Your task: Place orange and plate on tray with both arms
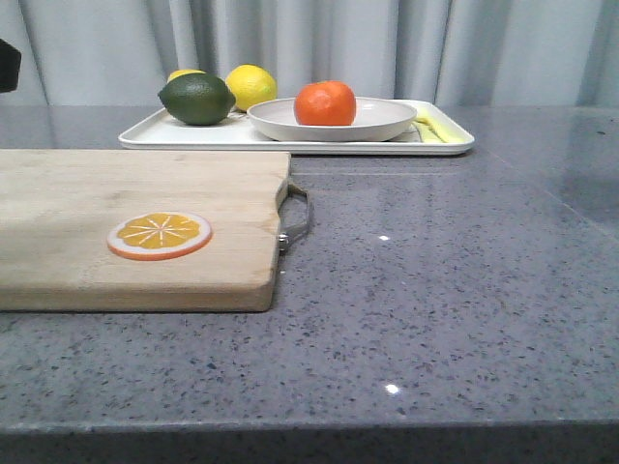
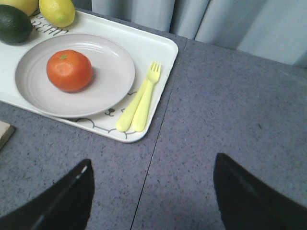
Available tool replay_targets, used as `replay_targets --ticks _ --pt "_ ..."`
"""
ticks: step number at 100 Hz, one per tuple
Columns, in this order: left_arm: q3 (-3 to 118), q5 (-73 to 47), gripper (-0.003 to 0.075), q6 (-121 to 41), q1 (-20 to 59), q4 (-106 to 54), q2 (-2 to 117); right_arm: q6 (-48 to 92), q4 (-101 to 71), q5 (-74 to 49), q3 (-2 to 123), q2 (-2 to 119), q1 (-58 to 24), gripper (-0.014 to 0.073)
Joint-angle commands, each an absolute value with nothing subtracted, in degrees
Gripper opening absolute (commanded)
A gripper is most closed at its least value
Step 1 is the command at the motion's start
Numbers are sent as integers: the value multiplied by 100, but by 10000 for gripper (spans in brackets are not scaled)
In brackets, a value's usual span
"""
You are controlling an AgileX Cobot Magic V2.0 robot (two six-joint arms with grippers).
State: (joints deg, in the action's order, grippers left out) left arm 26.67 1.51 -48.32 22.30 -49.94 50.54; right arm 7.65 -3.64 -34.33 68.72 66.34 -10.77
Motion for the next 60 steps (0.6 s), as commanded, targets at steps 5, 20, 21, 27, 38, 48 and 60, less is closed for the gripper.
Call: replay_targets --ticks 5,20,21,27,38,48,60 --pt "2820 464 637 -4794 2234 -5028 4990 833 -301 -2349 5776 5491 -1040 528" --pt "2820 464 637 -4794 2234 -5028 4990 833 -301 -1931 4481 4503 -1040 528" --pt "2820 464 637 -4794 2234 -5028 4990 833 -301 -1914 4431 4503 -1040 528" --pt "2820 464 637 -4794 2234 -5028 4990 833 -301 -1797 4027 4138 -1040 528" --pt "2820 464 637 -4794 2234 -5028 4990 827 -331 -1718 3469 3527 -1040 528" --pt "2820 464 637 -4794 2234 -5028 4990 815 -389 -1698 3102 3025 -1040 528" --pt "2820 464 637 -4794 2234 -5028 4990 809 -389 -1551 2844 2569 -1040 528"
